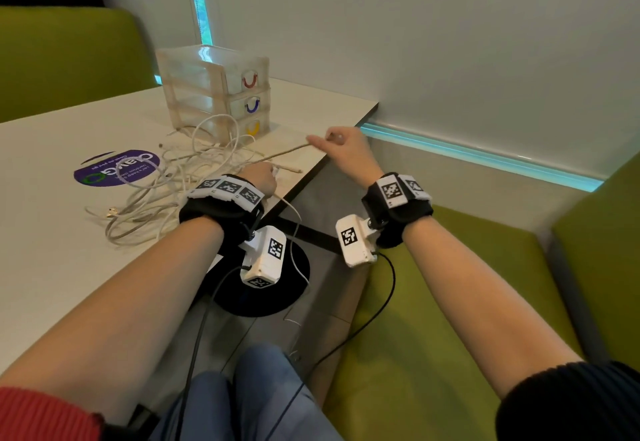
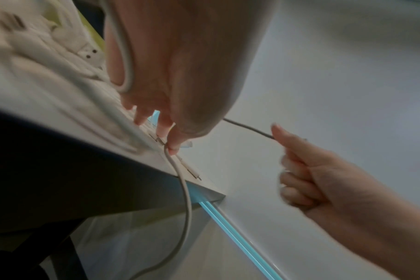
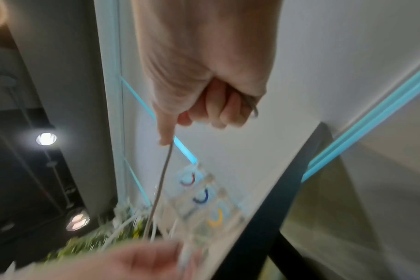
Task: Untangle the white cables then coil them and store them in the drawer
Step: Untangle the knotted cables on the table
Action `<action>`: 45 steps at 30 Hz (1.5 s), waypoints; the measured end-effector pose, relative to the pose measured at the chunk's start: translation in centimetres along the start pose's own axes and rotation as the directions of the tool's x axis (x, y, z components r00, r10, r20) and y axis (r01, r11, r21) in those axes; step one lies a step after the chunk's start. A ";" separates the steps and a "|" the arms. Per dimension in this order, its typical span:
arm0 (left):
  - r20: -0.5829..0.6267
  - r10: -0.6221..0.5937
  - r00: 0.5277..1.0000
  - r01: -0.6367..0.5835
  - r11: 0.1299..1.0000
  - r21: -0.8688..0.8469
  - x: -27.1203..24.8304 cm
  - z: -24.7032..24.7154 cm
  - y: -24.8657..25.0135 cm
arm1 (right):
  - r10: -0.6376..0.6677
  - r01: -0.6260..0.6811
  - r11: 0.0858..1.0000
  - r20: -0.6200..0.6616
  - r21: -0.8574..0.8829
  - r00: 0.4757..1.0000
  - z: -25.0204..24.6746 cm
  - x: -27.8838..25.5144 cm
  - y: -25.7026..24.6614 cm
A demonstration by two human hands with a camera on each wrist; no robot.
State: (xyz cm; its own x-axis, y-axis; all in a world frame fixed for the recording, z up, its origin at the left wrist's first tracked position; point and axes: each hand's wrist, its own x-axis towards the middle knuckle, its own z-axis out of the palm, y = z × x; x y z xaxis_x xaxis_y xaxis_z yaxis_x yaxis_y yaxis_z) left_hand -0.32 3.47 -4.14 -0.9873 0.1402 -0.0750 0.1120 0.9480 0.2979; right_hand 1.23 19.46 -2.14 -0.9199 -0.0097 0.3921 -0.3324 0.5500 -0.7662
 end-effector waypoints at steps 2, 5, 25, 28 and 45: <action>0.025 0.002 1.000 -0.002 1.000 0.015 -0.1 -0.2 -0.2 | 0.046 -0.047 0.999 -0.223 0.000 0.974 -1.7 0.8 -0.2; 0.059 -0.006 0.998 0.005 1.000 0.019 -0.2 -0.4 -0.6 | 0.162 -0.090 0.984 -0.562 0.154 0.811 -4.9 2.2 0.0; -0.005 0.044 0.999 -0.043 0.979 0.199 -1.4 -0.1 0.1 | 0.124 0.017 0.944 0.402 -0.331 0.907 6.0 0.6 -2.6; -0.020 0.045 0.999 -0.040 0.978 0.207 -1.5 -0.1 0.3 | 0.164 -0.044 0.950 0.377 -0.309 0.912 5.7 0.7 -2.6; 0.093 -0.024 0.995 0.011 0.991 0.134 -1.4 -1.0 -0.8 | 0.021 -0.005 0.999 -0.529 0.032 0.848 -7.1 2.4 -1.5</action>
State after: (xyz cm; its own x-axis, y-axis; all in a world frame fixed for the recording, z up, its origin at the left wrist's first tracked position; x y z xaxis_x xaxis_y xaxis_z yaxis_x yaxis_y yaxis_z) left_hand 0.81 2.24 -3.27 -0.9750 0.1434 -0.1699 0.1150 0.9792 0.1670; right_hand 1.03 24.51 3.55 -0.6771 0.4453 0.5858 -0.3344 0.5230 -0.7840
